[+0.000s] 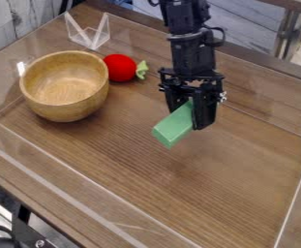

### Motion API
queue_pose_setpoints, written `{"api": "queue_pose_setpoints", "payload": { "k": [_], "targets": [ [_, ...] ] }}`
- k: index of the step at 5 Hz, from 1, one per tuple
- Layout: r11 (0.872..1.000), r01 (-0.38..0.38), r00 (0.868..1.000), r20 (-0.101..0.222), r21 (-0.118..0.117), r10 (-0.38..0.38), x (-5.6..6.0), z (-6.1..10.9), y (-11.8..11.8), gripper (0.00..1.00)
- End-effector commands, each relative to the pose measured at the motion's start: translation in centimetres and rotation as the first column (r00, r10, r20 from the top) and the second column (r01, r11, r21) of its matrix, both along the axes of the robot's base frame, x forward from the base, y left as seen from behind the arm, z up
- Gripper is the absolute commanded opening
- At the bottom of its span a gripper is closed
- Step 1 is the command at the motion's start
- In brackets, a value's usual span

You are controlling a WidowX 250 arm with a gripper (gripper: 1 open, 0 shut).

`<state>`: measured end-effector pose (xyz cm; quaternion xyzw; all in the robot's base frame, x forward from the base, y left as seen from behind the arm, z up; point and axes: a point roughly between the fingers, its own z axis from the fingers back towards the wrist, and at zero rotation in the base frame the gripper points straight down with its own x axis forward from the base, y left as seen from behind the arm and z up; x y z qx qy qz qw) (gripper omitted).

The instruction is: Remove the green block from the brown bowl and put it on the table

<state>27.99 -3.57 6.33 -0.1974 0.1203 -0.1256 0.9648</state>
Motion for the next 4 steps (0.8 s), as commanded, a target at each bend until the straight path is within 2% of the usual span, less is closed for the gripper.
{"api": "queue_pose_setpoints", "payload": {
  "k": [1,2,3,4],
  "targets": [
    [1.0,-0.006,0.999,0.048,0.016,0.006,0.7,-0.4,0.4,0.0],
    [0.999,-0.034,0.998,0.058,0.038,0.032,0.9,-2.1,0.8,0.0],
    [0.992,-0.104,0.992,0.072,0.068,0.099,1.1,-2.7,1.3,0.0],
    [0.983,-0.165,0.984,0.085,0.085,0.158,1.4,-2.9,1.7,1.0]
  ]
}}
